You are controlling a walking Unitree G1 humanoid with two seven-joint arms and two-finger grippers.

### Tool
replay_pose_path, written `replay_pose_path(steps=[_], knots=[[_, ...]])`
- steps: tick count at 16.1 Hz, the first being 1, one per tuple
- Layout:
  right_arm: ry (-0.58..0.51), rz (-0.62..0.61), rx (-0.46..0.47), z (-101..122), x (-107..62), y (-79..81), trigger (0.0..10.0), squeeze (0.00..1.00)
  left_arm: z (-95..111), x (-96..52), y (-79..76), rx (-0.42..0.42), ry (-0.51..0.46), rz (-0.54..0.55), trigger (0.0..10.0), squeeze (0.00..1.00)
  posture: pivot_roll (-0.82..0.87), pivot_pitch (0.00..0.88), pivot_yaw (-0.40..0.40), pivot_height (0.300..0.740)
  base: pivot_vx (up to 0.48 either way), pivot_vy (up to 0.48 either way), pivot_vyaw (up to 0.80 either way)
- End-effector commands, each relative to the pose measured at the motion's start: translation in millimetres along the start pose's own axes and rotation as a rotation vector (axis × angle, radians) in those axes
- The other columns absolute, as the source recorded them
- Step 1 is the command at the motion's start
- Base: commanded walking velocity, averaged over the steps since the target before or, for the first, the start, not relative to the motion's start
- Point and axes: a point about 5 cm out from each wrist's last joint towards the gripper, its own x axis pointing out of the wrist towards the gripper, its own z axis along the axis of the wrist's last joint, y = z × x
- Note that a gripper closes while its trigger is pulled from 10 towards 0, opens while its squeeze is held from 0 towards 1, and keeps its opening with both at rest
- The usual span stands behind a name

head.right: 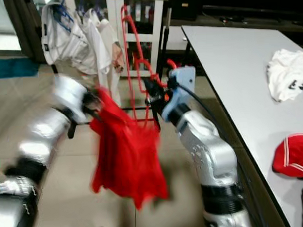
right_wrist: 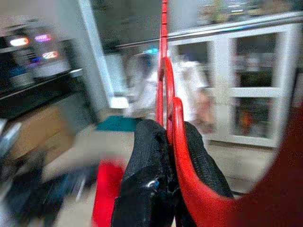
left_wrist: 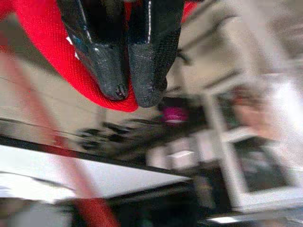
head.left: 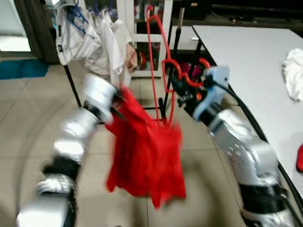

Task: Hang hanger

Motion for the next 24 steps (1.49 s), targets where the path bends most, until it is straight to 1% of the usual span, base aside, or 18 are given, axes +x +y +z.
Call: replay_pose_path(steps=[1, 2, 4, 5, 6, 8, 9, 10, 11, 12, 13, 15, 17, 18, 19, 21, 22, 24], knots=[[-0.005, -0.125, -0.002, -1, -0.7, -15.7, 0.0, 0.0, 20, 1.5, -0.3, 0.02, -0.068, -0.022, 0.0, 0.0, -0.05, 0.0, -0.038, 0.74, 0.0, 0.0, 0.0], [0.02, -0.23, -0.102, -6, -2.4, -29.6, 0.0, 0.0, 18, -4.7, -0.2, -0.008, -0.071, 0.014, 0.0, 0.0, -0.05, 0.0, -0.039, 0.74, 0.0, 0.0, 0.0], [0.066, -0.244, -0.149, -17, -7.9, -35.5, 0.0, 0.0, 13, -17.3, 8.4, -0.044, -0.066, 0.101, 0.0, 0.0, -0.05, 0.0, -0.041, 0.74, 0.0, 0.0, 0.0], [0.141, -0.247, -0.127, -30, -14.3, -39.7, 10.0, 0.0, 10, -32.2, 16.1, -0.084, -0.06, 0.196, 0.0, 0.0, -0.04, 0.0, -0.045, 0.74, 0.0, 0.0, 0.0], [0.174, -0.243, -0.191, -38, -24.5, -42.5, 10.0, 0.0, 8, -48.3, 24.9, -0.142, -0.057, 0.331, 0.0, 0.0, -0.04, 0.0, -0.052, 0.74, 0.0, 0.0, 0.0], [0.236, -0.272, -0.227, -50, -36.0, -47.4, 10.0, 0.0, 6, -60.6, 25.2, -0.239, -0.058, 0.403, 0.0, 0.0, -0.03, 0.0, -0.061, 0.74, 0.0, 0.0, -0.4], [0.281, -0.301, -0.271, -59, -45.0, -51.5, 10.0, 0.0, 6, -67.3, 19.2, -0.264, -0.053, 0.406, 0.0, 0.0, -0.02, 0.0, -0.063, 0.74, 0.0, 0.0, -0.8], [0.287, -0.305, -0.319, -61, -50.3, -52.1, 10.0, 0.0, 5, -71.5, 12.8, -0.265, -0.054, 0.408, 3.7, 0.0, -0.03, 0.0, -0.069, 0.74, 0.0, 0.0, -0.8], [0.277, -0.299, -0.351, -61, -52.5, -51.0, 10.0, 0.0, 3, -74.4, 8.6, -0.257, -0.039, 0.426, 8.6, 0.0, -0.03, 0.0, -0.071, 0.74, 0.0, 0.0, -0.8], [0.271, -0.286, -0.358, -60, -53.4, -48.1, 10.0, 0.0, 2, -76.7, 7.0, -0.248, -0.04, 0.451, 10.0, 0.0, -0.04, 0.0, -0.07, 0.74, 0.0, 0.0, -0.8], [0.268, -0.275, -0.36, -60, -54.2, -46.1, 10.0, 0.0, 2, -78.4, 5.8, -0.244, -0.041, 0.469, 10.0, 0.0, -0.04, 0.0, -0.069, 0.74, 0.0, 0.0, -0.8], [0.189, -0.279, -0.38, -43, -59.7, -37.9, 10.0, 0.0, 21, -85.2, 5.3, -0.196, -0.175, 0.57, 10.0, 0.0, -0.06, 0.012, -0.07, 0.74, 0.0, 0.0, -0.8], [0.152, -0.314, -0.369, -35, -65.9, -37.6, 10.0, 0.0, 29, -84.1, 2.6, -0.197, -0.208, 0.567, 10.0, 0.0, -0.06, 0.02, -0.079, 0.74, 0.0, 0.0, -0.8], [0.126, -0.334, -0.321, -30, -69.5, -37.7, 10.0, 0.0, 30, -83.6, 0.3, -0.183, -0.191, 0.559, 10.0, 0.0, -0.07, 0.023, -0.08, 0.74, 0.0, 0.0, -0.8], [0.064, -0.394, -0.226, -21, -72.4, -42.3, 10.0, 0.0, 27, -82.5, -7.6, -0.185, -0.102, 0.519, 10.0, 0.0, -0.05, 0.025, -0.084, 0.74, 0.0, 0.0, -0.8], [0.046, -0.444, -0.161, -19, -71.7, -48.0, 10.0, 0.0, 27, -82.9, -14.7, -0.146, -0.061, 0.477, 10.0, 0.0, -0.05, 0.027, -0.085, 0.74, 0.0, 0.0, -0.8], [0.072, -0.466, -0.158, -22, -71.3, -50.8, 10.0, 0.0, 27, -83.5, -17.1, -0.12, -0.056, 0.453, 10.0, 0.0, -0.04, 0.029, -0.082, 0.74, 0.0, 0.0, -0.8], [0.074, -0.449, -0.166, -23, -69.9, -46.8, 10.0, 0.0, 25, -83.3, -20.6, -0.146, -0.03, 0.425, 10.0, 0.0, -0.04, 0.031, -0.073, 0.74, 0.0, 0.0, -0.8]])
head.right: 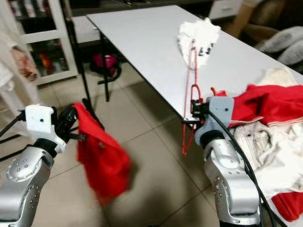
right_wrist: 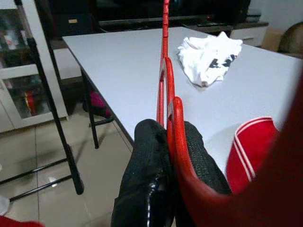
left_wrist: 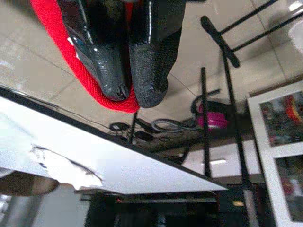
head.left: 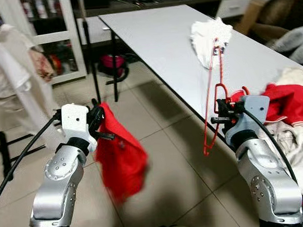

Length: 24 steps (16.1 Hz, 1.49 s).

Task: Hang hanger

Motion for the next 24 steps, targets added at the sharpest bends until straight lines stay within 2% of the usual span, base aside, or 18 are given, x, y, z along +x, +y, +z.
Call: replay_pose_path(steps=[1, 2, 3, 4, 6, 8, 11, 18, 20, 22, 24], knots=[[-0.002, -0.027, -0.015, 1, -1.7, -3.0, 10.0, 0.0, 11, 0.1, -6.1, -0.006, -0.031, -0.031, 10.0, 0.0, -0.04, 0.029, -0.063, 0.74, 0.0, 0.0, -0.8], [-0.006, -0.069, -0.091, -1, -4.7, -6.0, 10.0, 0.0, 15, -0.8, -6.9, 0.007, -0.026, -0.028, 10.0, 0.0, -0.04, 0.026, -0.05, 0.74, 0.0, 0.0, -0.8], [0.011, -0.106, -0.141, -6, -5.3, -10.6, 10.0, 0.0, 15, 1.8, -2.2, 0.052, -0.016, 0.038, 10.0, 0.0, -0.03, 0.028, -0.047, 0.74, 0.0, 0.0, -0.8], [0.02, -0.104, -0.12, -6, -4.3, -11.0, 10.0, 0.0, 15, 2.7, -0.8, 0.066, -0.031, 0.045, 10.0, 0.0, -0.03, 0.031, -0.049, 0.74, 0.0, 0.0, -0.8], [-0.04, -0.157, -0.174, 0, -2.5, -10.7, 10.0, 0.0, 14, 1.2, 4.4, 0.083, -0.011, 0.059, 10.0, 0.0, -0.03, 0.031, -0.048, 0.74, 0.0, 0.0, -0.8], [-0.056, -0.176, -0.165, 1, -2.4, -10.2, 10.0, 0.0, 13, 2.4, 7.5, 0.091, -0.001, 0.091, 10.0, 0.0, -0.04, 0.027, -0.045, 0.74, 0.0, 0.0, -0.8], [-0.039, -0.235, -0.218, -3, -1.4, -14.3, 10.0, 0.0, 10, 4.9, 4.6, 0.076, 0.009, 0.114, 10.0, 0.0, -0.04, 0.029, -0.054, 0.74, 0.0, 0.0, -0.8], [-0.035, -0.259, -0.193, -6, -0.4, -13.5, 10.0, 0.0, 16, 7.7, 3.4, 0.029, -0.103, 0.221, 10.0, 0.0, -0.04, 0.024, -0.049, 0.74, 0.0, 0.0, -0.8], [-0.073, -0.291, -0.211, -2, 0.4, -16.0, 10.0, 0.0, 16, 10.0, 2.1, 0.039, -0.116, 0.218, 10.0, 0.0, -0.04, 0.021, -0.047, 0.74, 0.0, 0.0, -0.8], [-0.101, -0.288, -0.163, 1, 1.1, -13.2, 10.0, 0.0, 16, 10.3, -0.1, 0.033, -0.123, 0.189, 10.0, 0.0, -0.04, 0.016, -0.044, 0.74, 0.0, 0.0, -0.8], [-0.087, -0.316, -0.141, -1, -0.8, -16.3, 10.0, 0.0, 16, 9.4, 0.8, 0.075, -0.132, 0.174, 10.0, 0.0, -0.04, 0.012, -0.042, 0.74, 0.0, 0.0, -0.8]])
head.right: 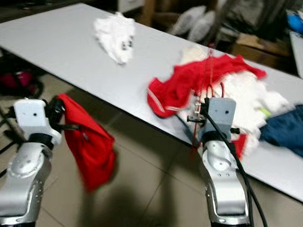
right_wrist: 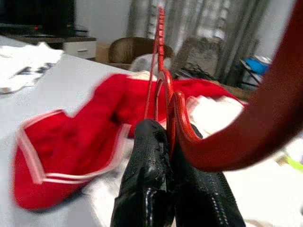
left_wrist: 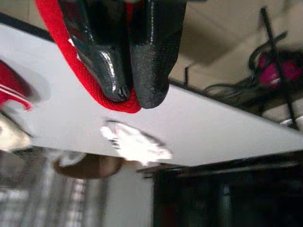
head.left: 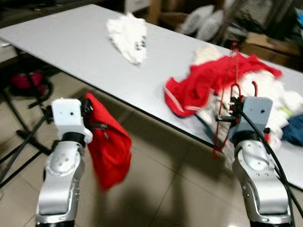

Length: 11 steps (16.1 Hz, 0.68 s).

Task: Hang hanger

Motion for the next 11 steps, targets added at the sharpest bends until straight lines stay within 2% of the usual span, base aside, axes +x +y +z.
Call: replay_pose_path(steps=[1, 3, 5, 6, 7, 8, 9, 10, 11], knots=[[0.035, -0.088, -0.009, -7, -1.1, -18.1, 10.0, 0.0, 2, 1.8, -11.4, 0.005, 0.005, -0.064, 10.0, 0.0, -0.04, 0.012, -0.042, 0.74, 0.0, 0.0, -0.8], [0.085, -0.036, 0.044, -13, -3.0, -18.8, 10.0, 0.0, 1, 0.5, -13.8, -0.021, 0.047, -0.169, 10.0, 0.0, -0.04, 0.001, -0.032, 0.74, 0.0, 0.0, -0.8], [0.101, 0.014, 0.048, -14, -4.5, -15.3, 10.0, 0.0, -1, 0.5, -13.1, -0.04, 0.058, -0.182, 10.0, 0.0, -0.04, 0.0, -0.03, 0.74, 0.0, 0.0, -0.8], [0.121, 0.044, 0.028, -17, -5.7, -12.6, 10.0, 0.0, -2, -0.6, -13.0, -0.086, 0.07, -0.186, 10.0, 0.0, -0.04, 0.0, -0.029, 0.74, 0.0, 0.0, -0.8], [0.151, 0.055, -0.039, -22, -5.9, -12.2, 10.0, 0.0, -4, -1.2, -11.4, -0.104, 0.076, -0.168, 10.0, 0.0, -0.04, 0.0, -0.03, 0.74, 0.0, 0.0, -0.8], [0.148, 0.023, -0.093, -24, -5.2, -14.4, 10.0, 0.0, -4, -1.8, -7.9, -0.077, 0.066, -0.119, 10.0, 0.0, -0.04, 0.0, -0.033, 0.74, 0.0, 0.0, -0.8], [0.155, 0.033, -0.073, -24, -5.2, -13.4, 10.0, 0.0, -5, -2.0, -6.9, -0.074, 0.071, -0.108, 10.0, 0.0, -0.04, 0.0, -0.033, 0.74, 0.0, 0.0, -0.8], [0.104, -0.013, -0.079, -19, -4.2, -13.6, 10.0, 0.0, -6, -3.4, -7.0, -0.083, 0.078, -0.125, 10.0, 0.0, -0.04, 0.0, -0.036, 0.74, 0.0, 0.0, -0.8], [0.109, 0.014, -0.066, -19, -3.8, -11.5, 10.0, 0.0, -7, -4.0, -6.5, -0.082, 0.101, -0.117, 10.0, 0.0, -0.04, 0.0, -0.036, 0.74, 0.0, 0.0, -0.8]])
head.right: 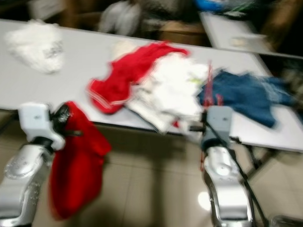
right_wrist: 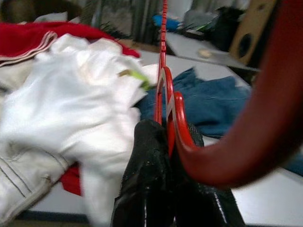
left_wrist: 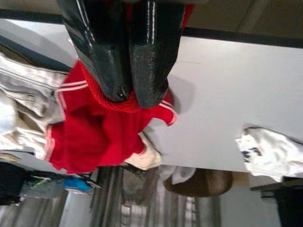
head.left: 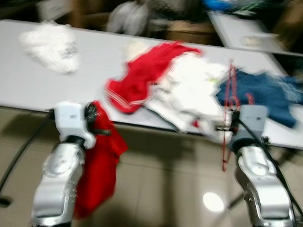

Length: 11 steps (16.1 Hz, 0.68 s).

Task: Hang hanger

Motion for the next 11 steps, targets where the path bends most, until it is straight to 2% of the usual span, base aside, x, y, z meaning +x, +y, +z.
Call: replay_pose_path(steps=[1, 3, 6, 7, 8, 11], knots=[[-0.009, -0.011, -0.006, 2, 1.4, -5.5, 10.0, 0.0, 6, 0.8, -7.5, -0.003, -0.011, -0.021, 10.0, 0.0, -0.04, 0.0, -0.036, 0.74, 0.0, 0.0, -0.8], [0.014, -0.004, 0.011, 2, 2.2, -4.5, 10.0, 0.0, 5, -0.3, -11.5, 0.003, -0.001, -0.068, 10.0, 0.0, -0.04, 0.002, -0.038, 0.74, 0.0, 0.0, -0.8], [0.036, 0.172, 0.045, 2, 1.4, 8.3, 10.0, 0.0, 3, -0.1, -11.5, 0.025, -0.004, -0.054, 10.0, 0.0, -0.05, 0.012, -0.034, 0.74, 0.0, 0.0, -0.8], [0.043, 0.206, 0.059, 3, 3.0, 11.6, 10.0, 0.0, 2, -0.9, -12.1, -0.022, -0.007, -0.069, 10.0, 0.0, -0.05, 0.009, -0.037, 0.74, 0.0, 0.0, -0.4], [0.038, 0.241, 0.062, 5, 4.3, 14.5, 10.0, 0.0, 4, -0.7, -11.6, -0.036, -0.014, -0.065, 10.0, 0.0, -0.05, 0.007, -0.041, 0.74, 0.0, 0.0, 0.0], [0.01, 0.357, 0.063, 14, 6.5, 24.4, 10.0, 0.0, 7, -0.2, -10.9, -0.03, -0.038, -0.07, 10.0, 0.0, -0.05, 0.0, -0.049, 0.74, 0.0, 0.0, 0.0]])
